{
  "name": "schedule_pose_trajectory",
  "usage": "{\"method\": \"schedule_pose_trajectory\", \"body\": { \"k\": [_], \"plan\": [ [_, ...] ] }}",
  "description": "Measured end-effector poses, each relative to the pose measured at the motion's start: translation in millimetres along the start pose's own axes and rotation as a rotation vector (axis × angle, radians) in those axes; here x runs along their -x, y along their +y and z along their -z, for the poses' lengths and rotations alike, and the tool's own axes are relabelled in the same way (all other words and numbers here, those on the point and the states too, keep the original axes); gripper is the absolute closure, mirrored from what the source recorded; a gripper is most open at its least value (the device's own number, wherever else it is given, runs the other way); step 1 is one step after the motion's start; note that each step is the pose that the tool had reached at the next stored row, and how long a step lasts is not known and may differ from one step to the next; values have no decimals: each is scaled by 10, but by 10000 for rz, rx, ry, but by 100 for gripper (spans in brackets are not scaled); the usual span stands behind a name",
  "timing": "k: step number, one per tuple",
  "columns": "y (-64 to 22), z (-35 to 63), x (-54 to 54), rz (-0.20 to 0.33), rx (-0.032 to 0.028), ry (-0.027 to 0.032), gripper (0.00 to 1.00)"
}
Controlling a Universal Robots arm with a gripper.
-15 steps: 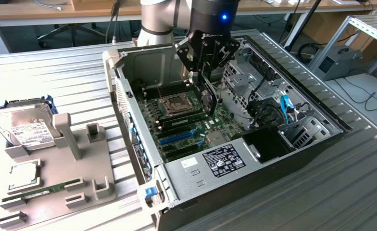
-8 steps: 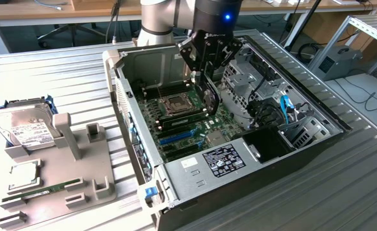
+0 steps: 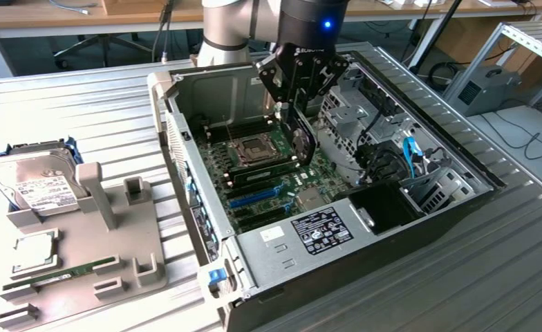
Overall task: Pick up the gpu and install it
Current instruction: 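Pick up the gpu and move the gpu toward the slot, then insert the gpu into the slot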
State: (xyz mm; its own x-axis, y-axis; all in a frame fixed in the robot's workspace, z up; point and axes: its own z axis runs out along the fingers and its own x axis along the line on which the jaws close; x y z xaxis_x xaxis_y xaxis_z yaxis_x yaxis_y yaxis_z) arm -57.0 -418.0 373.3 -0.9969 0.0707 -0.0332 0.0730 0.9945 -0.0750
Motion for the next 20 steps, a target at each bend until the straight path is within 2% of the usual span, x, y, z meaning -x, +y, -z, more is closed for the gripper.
{"method": "schedule_pose_trajectory", "body": {
  "k": [10,20],
  "plan": [
    [0,0,1,144,5,-11,74],
    [0,0,1,1077,36,-81,74]
  ]
}}
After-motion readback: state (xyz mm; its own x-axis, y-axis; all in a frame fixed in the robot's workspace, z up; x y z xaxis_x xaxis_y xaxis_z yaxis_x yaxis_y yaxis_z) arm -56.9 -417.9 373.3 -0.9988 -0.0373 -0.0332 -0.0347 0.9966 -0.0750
